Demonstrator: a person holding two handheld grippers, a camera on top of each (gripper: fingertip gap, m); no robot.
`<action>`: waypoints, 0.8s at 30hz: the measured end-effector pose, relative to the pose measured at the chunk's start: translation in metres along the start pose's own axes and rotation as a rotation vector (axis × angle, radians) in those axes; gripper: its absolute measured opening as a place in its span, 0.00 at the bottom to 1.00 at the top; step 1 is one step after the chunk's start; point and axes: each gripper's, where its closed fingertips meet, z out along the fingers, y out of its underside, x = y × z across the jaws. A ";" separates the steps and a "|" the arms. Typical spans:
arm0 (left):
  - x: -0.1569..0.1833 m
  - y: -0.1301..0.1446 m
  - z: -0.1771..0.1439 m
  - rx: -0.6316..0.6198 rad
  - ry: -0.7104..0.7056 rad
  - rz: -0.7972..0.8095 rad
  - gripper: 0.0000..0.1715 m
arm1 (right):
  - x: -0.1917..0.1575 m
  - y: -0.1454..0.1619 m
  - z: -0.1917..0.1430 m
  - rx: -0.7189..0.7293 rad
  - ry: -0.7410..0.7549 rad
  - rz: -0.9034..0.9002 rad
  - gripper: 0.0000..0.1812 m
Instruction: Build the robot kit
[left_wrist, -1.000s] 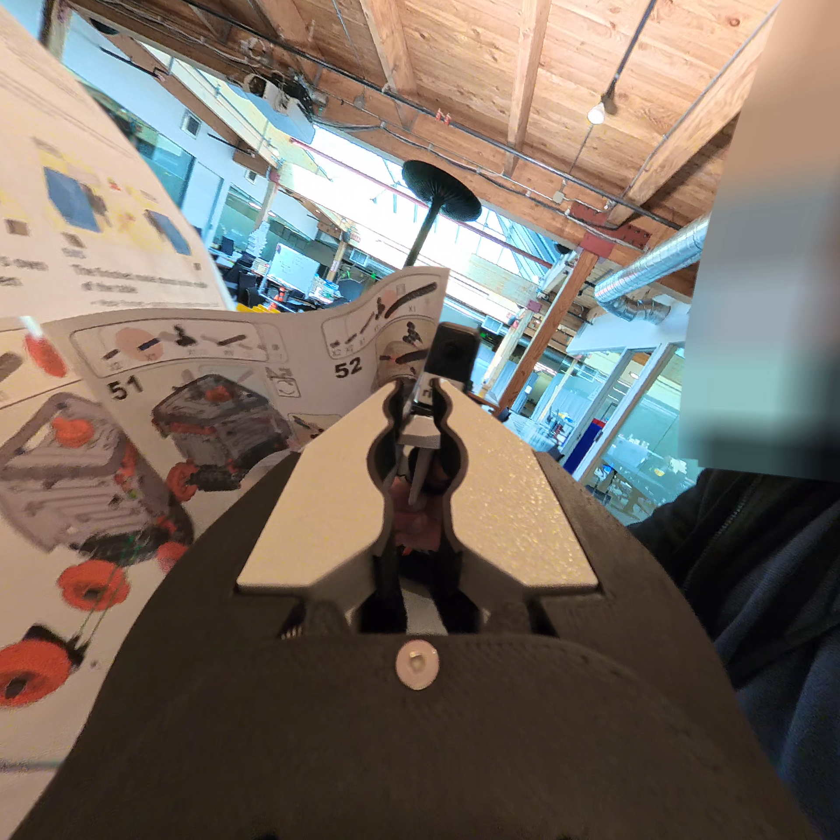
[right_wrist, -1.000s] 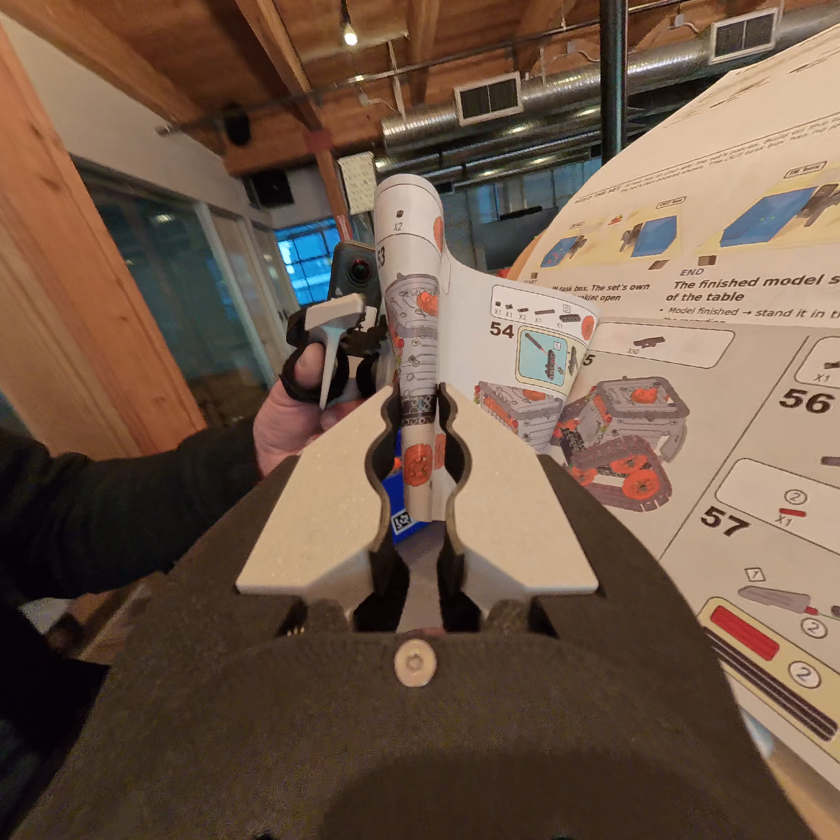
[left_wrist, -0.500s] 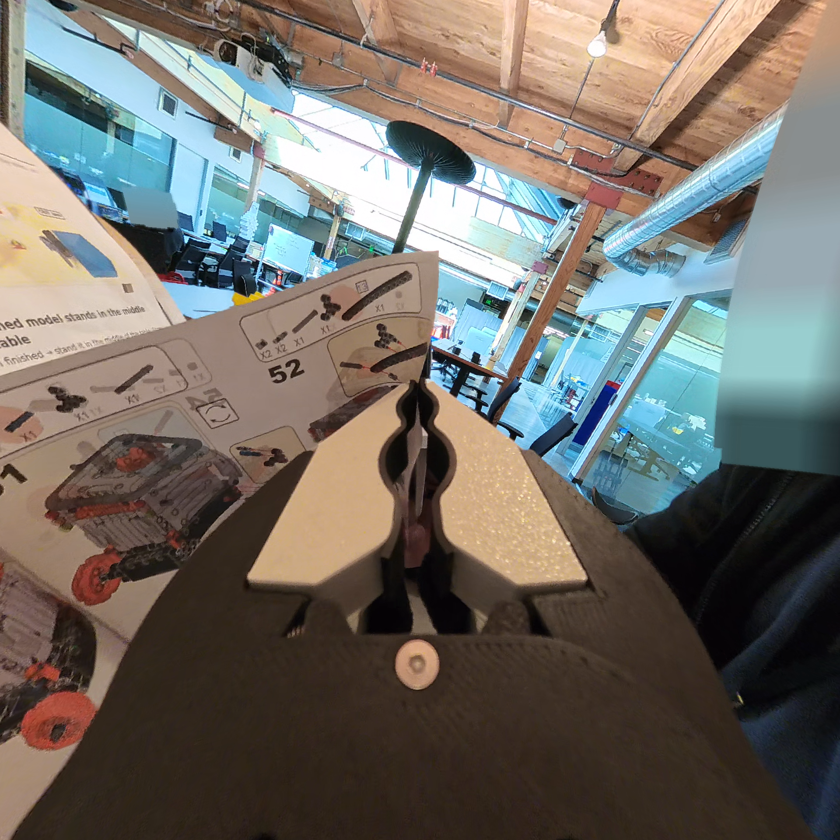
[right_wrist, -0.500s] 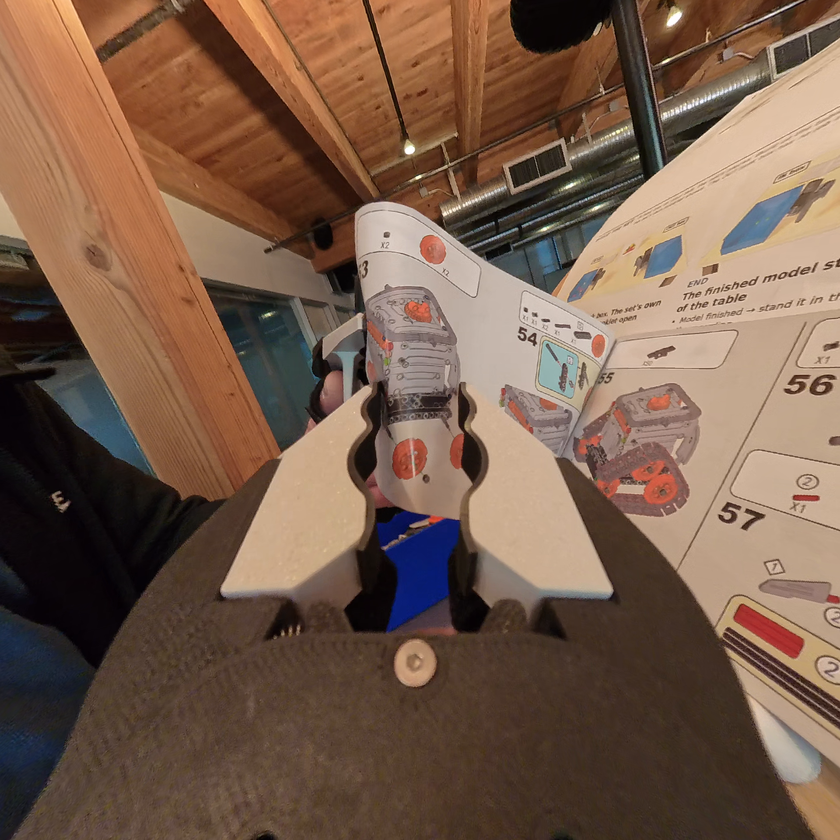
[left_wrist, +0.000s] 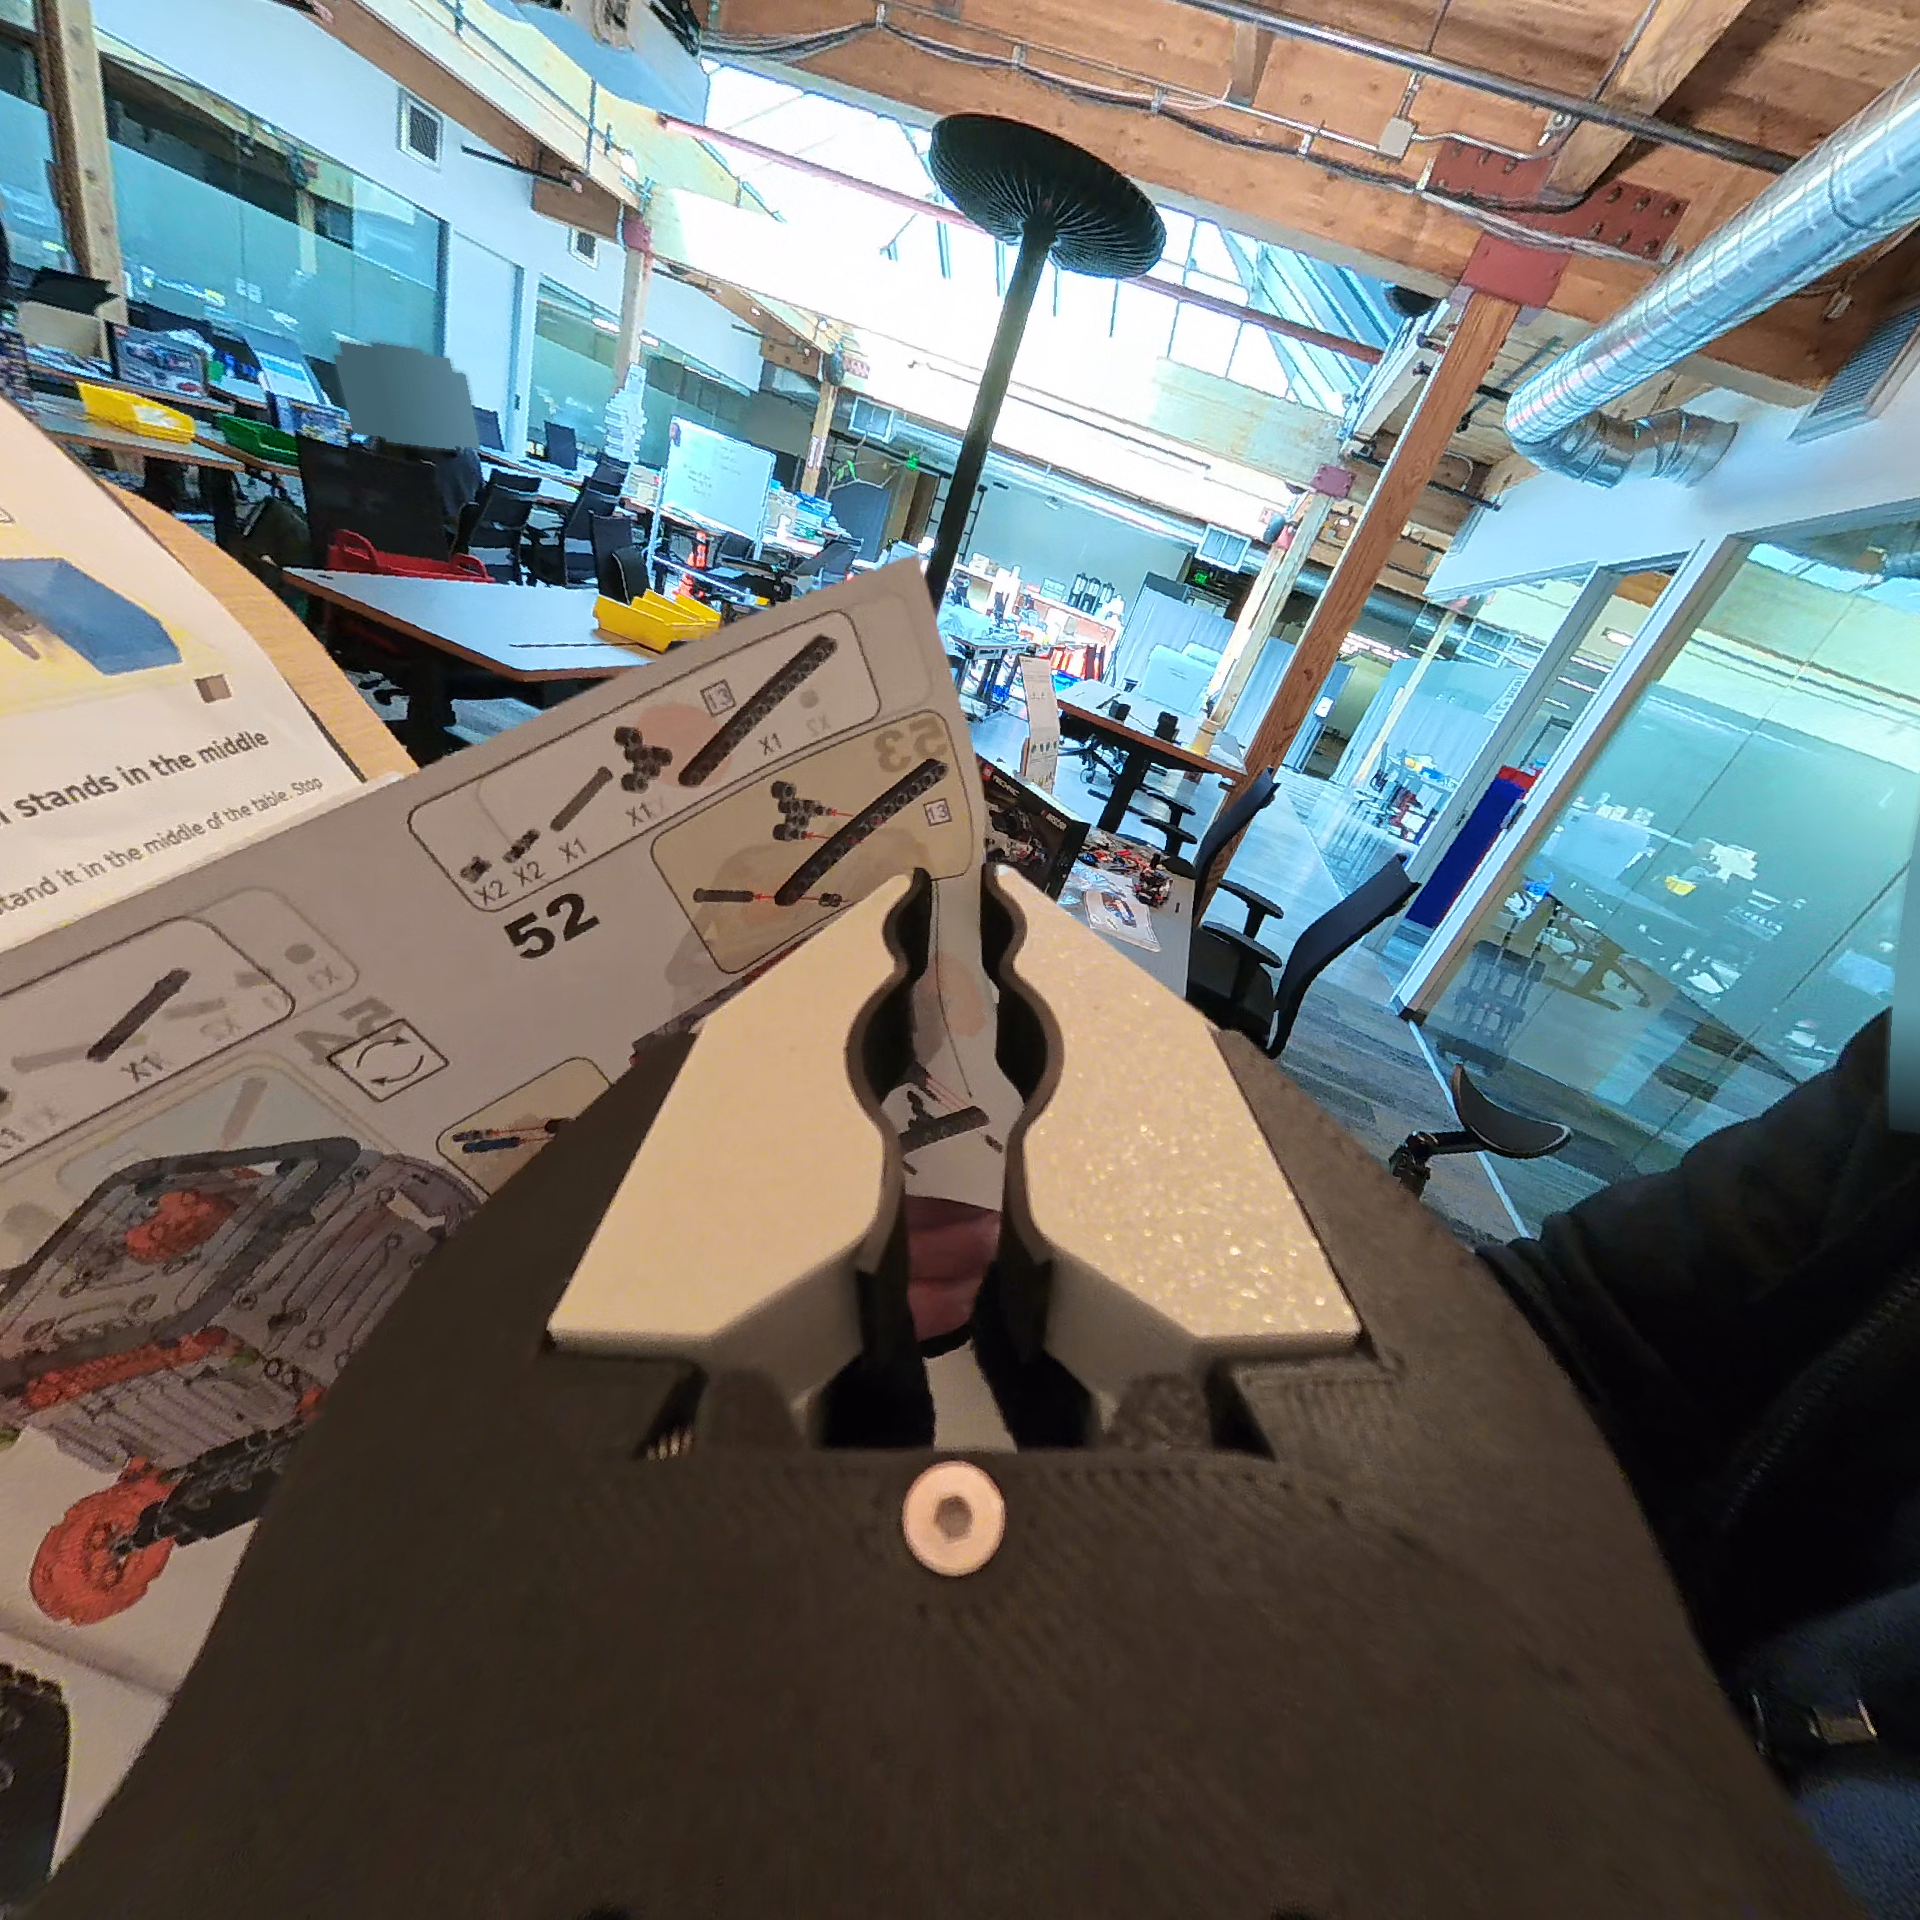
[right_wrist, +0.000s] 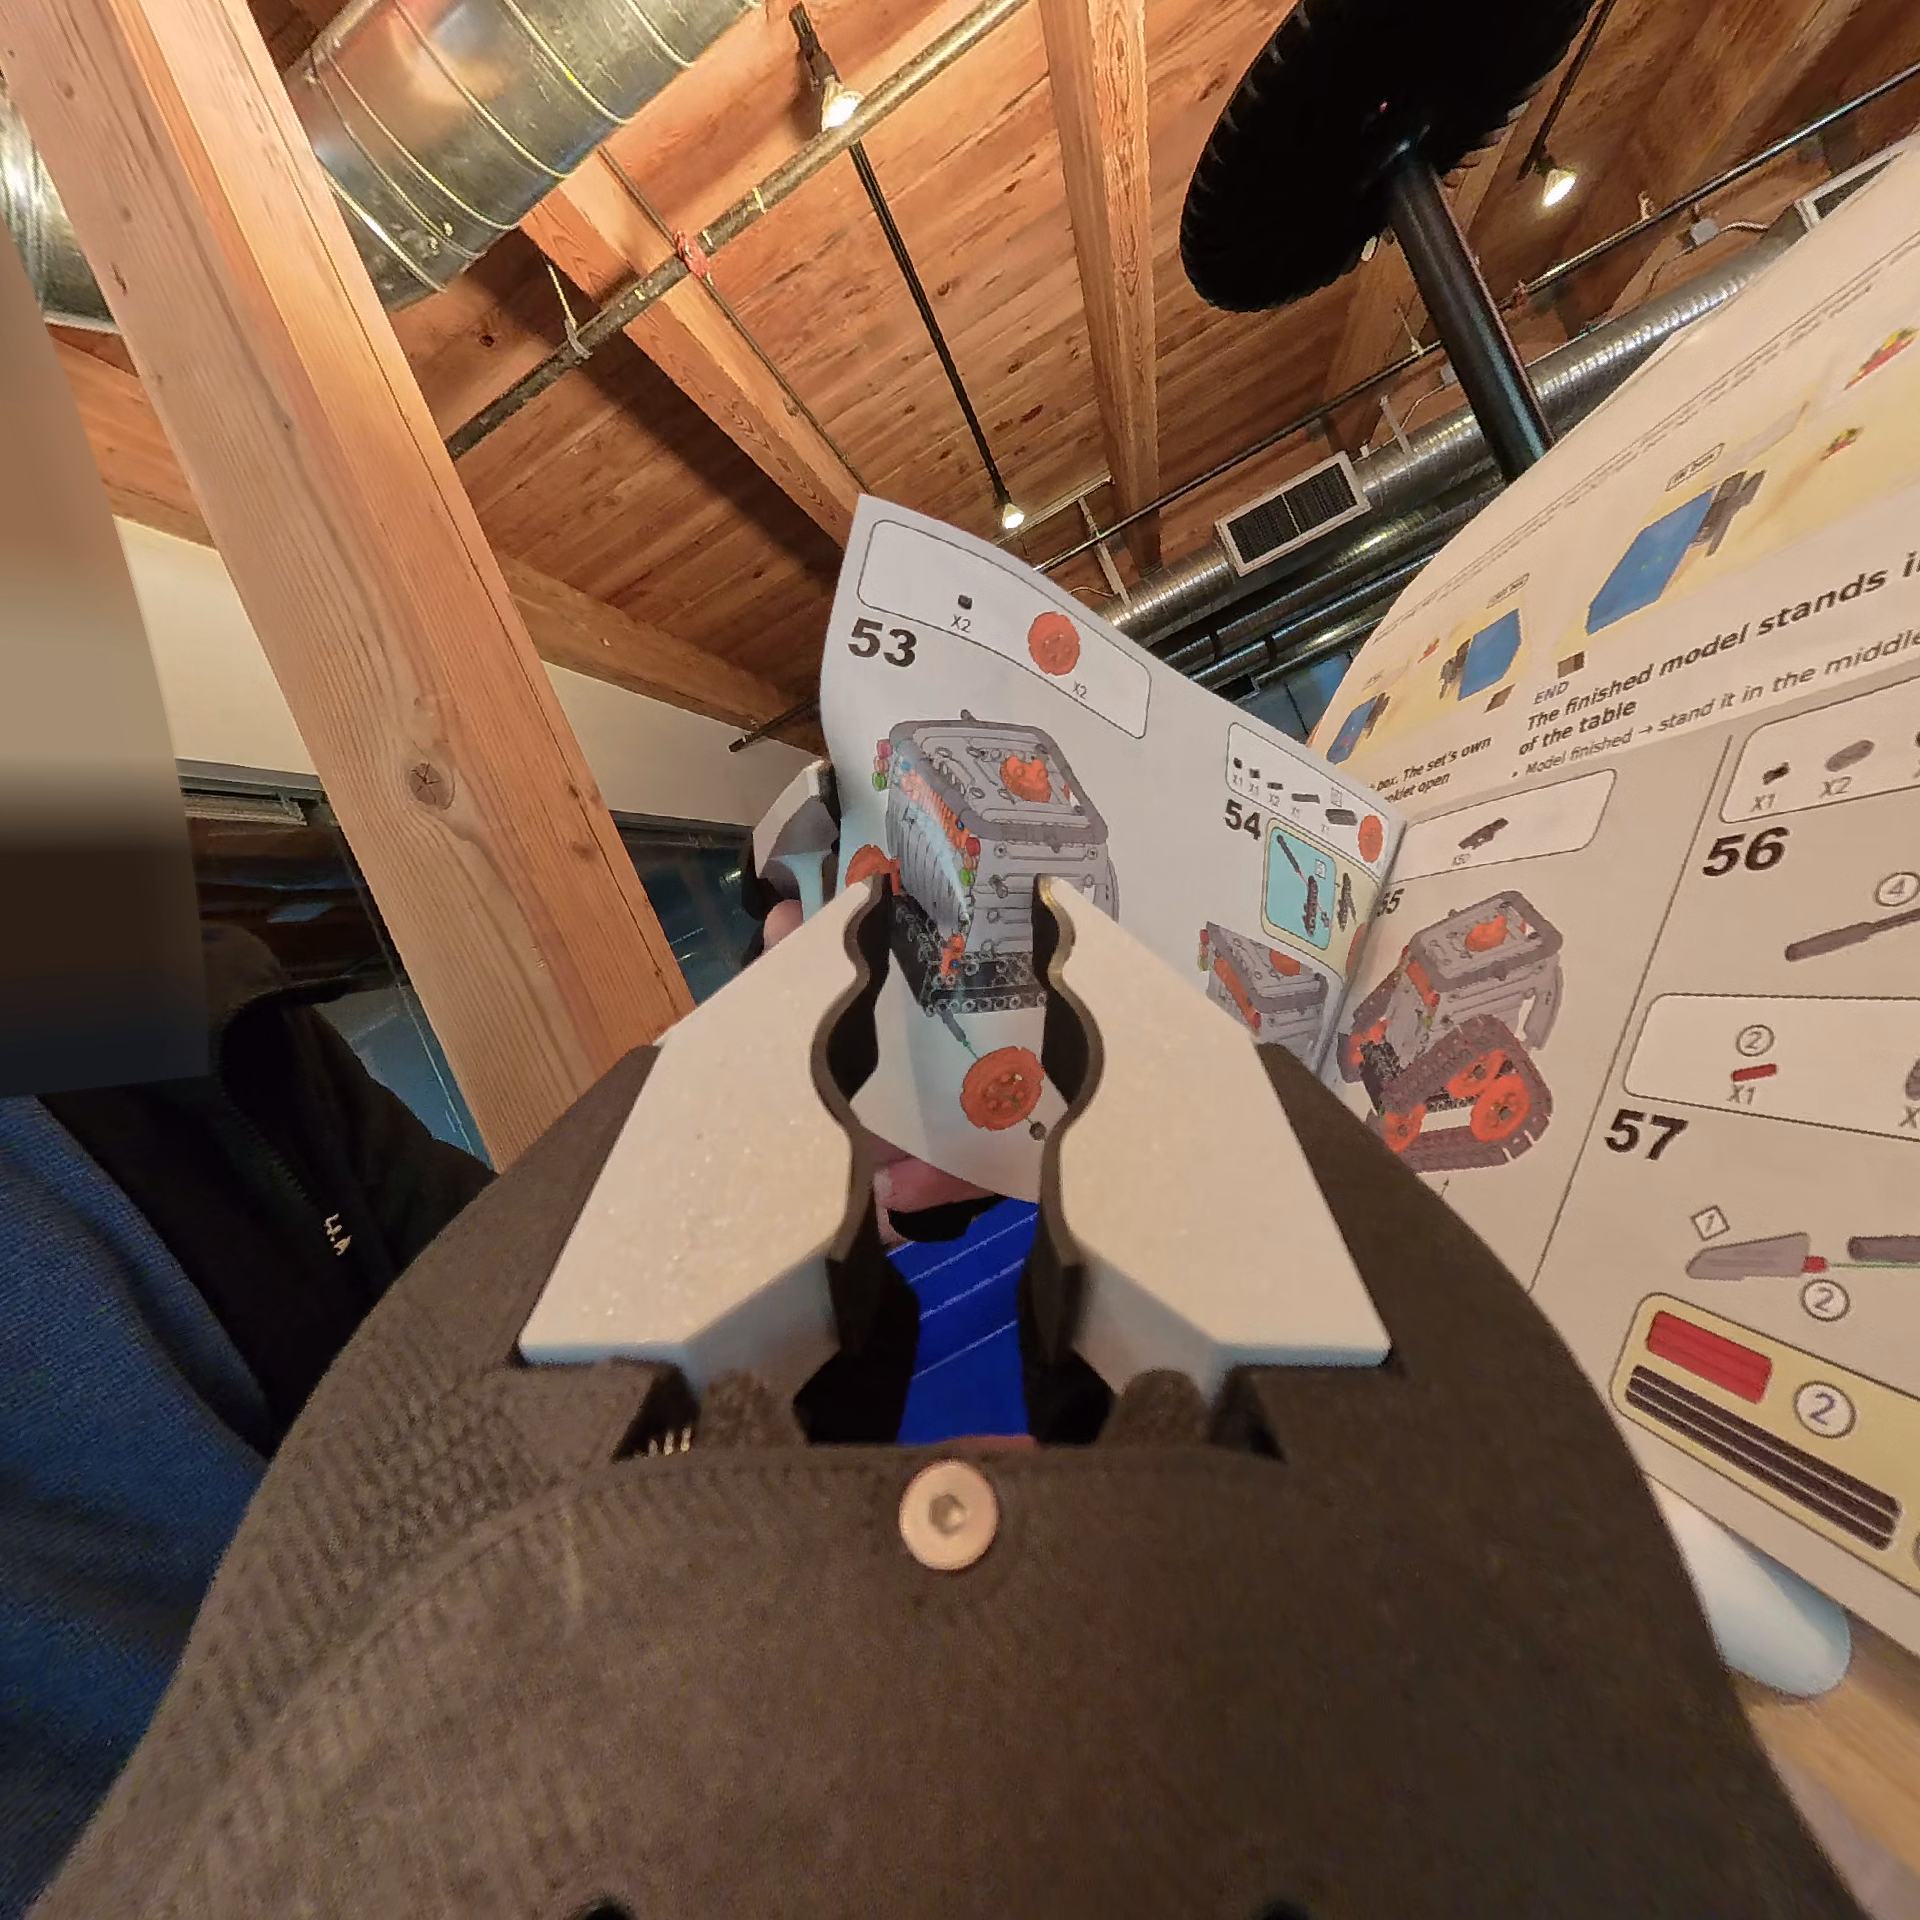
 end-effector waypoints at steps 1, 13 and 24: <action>0.000 0.000 -0.001 0.006 -0.001 -0.006 0.05 | 0.000 0.000 0.000 0.000 0.000 -0.001 0.14; -0.006 -0.025 -0.063 0.052 -0.070 0.018 0.00 | -0.009 0.010 0.011 -0.146 0.127 -0.237 0.14; -0.076 -0.036 -0.195 0.044 -0.415 0.029 0.00 | 0.008 0.125 0.069 -0.692 0.272 -0.727 0.19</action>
